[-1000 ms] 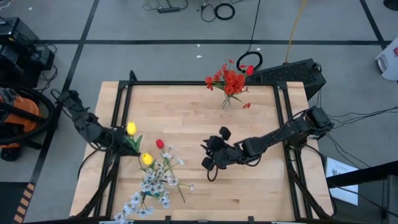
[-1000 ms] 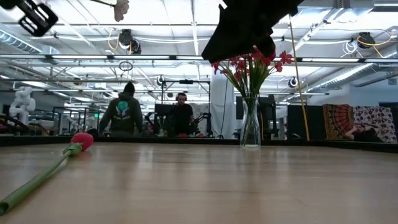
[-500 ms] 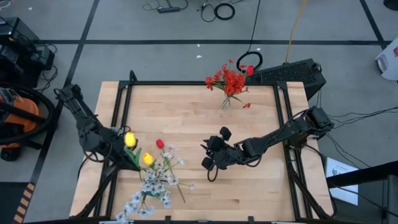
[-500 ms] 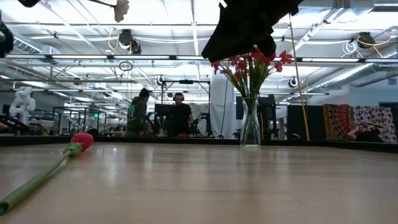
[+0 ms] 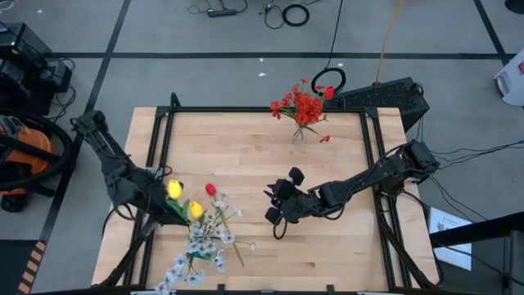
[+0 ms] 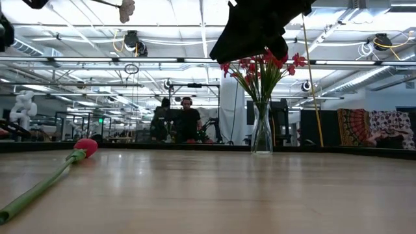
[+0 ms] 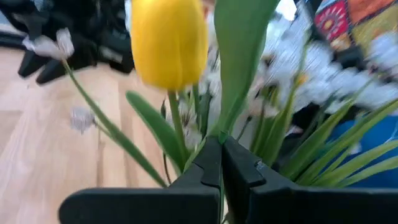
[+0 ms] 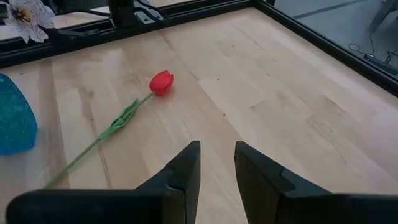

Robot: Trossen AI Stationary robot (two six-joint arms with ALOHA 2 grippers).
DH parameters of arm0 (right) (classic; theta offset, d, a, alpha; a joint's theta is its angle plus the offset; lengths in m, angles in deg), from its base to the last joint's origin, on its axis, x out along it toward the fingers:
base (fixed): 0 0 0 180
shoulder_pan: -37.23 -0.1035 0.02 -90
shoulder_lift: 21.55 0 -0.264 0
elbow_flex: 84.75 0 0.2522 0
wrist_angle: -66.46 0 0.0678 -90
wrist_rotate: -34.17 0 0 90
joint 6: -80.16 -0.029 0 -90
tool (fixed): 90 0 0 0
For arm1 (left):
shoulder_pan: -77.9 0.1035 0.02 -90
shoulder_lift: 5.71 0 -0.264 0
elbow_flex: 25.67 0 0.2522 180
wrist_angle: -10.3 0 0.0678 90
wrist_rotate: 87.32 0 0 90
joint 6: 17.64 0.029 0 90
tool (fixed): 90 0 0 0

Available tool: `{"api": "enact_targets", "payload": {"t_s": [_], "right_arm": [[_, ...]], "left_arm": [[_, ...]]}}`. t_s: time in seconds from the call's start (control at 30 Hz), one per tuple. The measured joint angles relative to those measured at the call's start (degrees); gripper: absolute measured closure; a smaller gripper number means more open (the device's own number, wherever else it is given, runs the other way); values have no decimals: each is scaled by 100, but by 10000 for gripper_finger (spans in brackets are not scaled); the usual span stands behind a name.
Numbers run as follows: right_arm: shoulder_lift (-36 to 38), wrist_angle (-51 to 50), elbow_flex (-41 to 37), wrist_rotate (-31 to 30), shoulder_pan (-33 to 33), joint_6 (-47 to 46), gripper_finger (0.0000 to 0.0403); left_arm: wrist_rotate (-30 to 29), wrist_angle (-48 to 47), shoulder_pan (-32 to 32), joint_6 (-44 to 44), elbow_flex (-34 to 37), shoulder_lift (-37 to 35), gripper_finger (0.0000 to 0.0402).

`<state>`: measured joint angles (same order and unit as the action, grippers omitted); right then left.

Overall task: Sort flowers into vase by color
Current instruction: Put the yellow flower into the blue flower vase

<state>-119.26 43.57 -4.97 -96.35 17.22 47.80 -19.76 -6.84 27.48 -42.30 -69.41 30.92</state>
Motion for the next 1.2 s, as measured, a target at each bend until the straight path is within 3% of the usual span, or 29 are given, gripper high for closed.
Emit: {"api": "enact_targets", "payload": {"t_s": [0.2, 0.43, 0.77, 1.2], "right_arm": [[0, 34, 0, 56, 0, -293, 312], [-205, 508, 0, 910, -41, -466, 312], [-715, 813, 4, 939, -149, -670, 312], [-728, 851, 4, 1031, -149, -750, 312]], "left_arm": [[14, 18, 2, -203, -2, 589, 400], [-17, -20, 0, -342, 2, 1153, 386], [-25, -7, 0, -438, 2, 1557, 369], [483, -15, 0, -504, 4, 1616, 367]]}}
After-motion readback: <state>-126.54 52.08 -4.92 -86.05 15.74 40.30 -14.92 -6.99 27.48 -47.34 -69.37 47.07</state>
